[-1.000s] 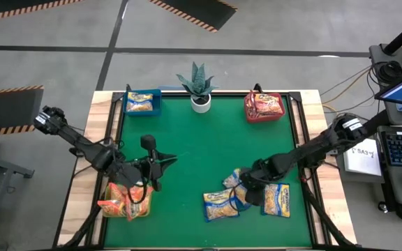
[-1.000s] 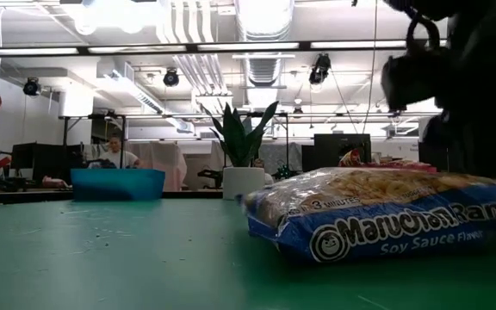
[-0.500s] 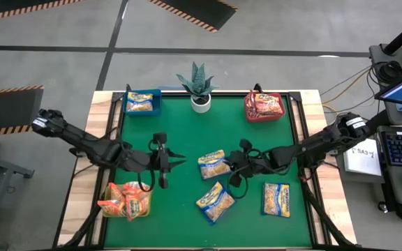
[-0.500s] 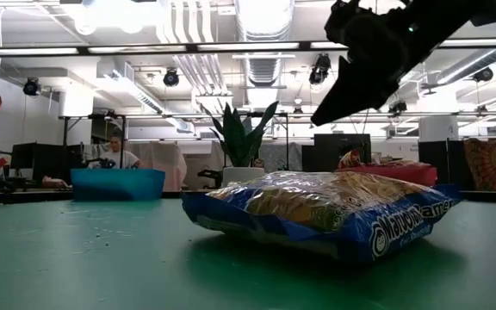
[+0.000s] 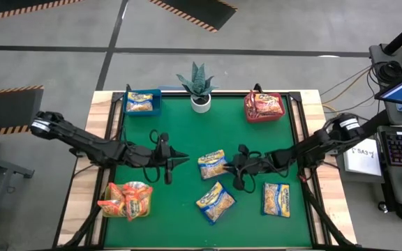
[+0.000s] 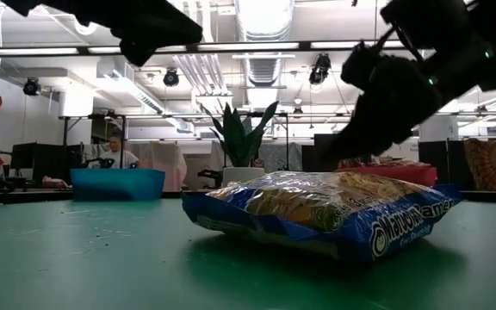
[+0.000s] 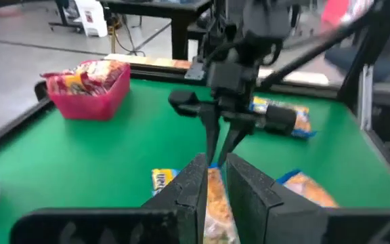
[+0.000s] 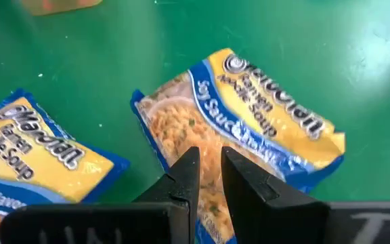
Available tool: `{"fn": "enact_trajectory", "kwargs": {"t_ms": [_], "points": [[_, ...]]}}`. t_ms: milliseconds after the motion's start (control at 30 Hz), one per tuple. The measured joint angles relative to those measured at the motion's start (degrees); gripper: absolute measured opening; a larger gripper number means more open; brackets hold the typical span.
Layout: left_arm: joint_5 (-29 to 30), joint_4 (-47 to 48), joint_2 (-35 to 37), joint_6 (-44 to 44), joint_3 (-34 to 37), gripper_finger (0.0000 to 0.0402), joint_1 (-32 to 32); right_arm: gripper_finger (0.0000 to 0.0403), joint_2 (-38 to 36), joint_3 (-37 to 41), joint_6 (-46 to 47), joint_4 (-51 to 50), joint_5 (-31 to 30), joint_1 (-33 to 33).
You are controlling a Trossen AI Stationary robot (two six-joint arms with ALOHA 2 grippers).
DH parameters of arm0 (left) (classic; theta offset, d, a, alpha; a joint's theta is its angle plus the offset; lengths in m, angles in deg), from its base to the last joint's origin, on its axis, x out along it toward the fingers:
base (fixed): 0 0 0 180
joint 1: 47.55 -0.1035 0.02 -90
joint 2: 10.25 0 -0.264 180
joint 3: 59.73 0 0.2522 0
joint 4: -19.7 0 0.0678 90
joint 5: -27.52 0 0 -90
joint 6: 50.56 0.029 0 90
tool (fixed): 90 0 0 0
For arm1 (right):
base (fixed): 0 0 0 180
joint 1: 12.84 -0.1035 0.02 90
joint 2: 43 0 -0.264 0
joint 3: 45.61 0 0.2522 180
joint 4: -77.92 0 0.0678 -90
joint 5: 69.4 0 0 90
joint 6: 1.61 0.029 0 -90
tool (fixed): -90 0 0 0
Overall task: Sort Maruchan noodles
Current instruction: Put the blue noodle pack into the blue bin
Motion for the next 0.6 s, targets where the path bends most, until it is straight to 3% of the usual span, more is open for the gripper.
{"fn": "enact_trajectory", "kwargs": {"t_ms": [233, 600], "points": [[-0.1, -9.9, -3.7, -6.5, 3.8, 0.0055, -1.9, 0.0052, 6.0, 1.0, 0.9, 5.5, 0.1, 0.0], [-0.1, -13.0, -17.1, -20.6, 1.6, 0.0144, -4.3, 0.0052, 14.5, -0.8, 4.0, 6.7, -0.5, 0.0]]}}
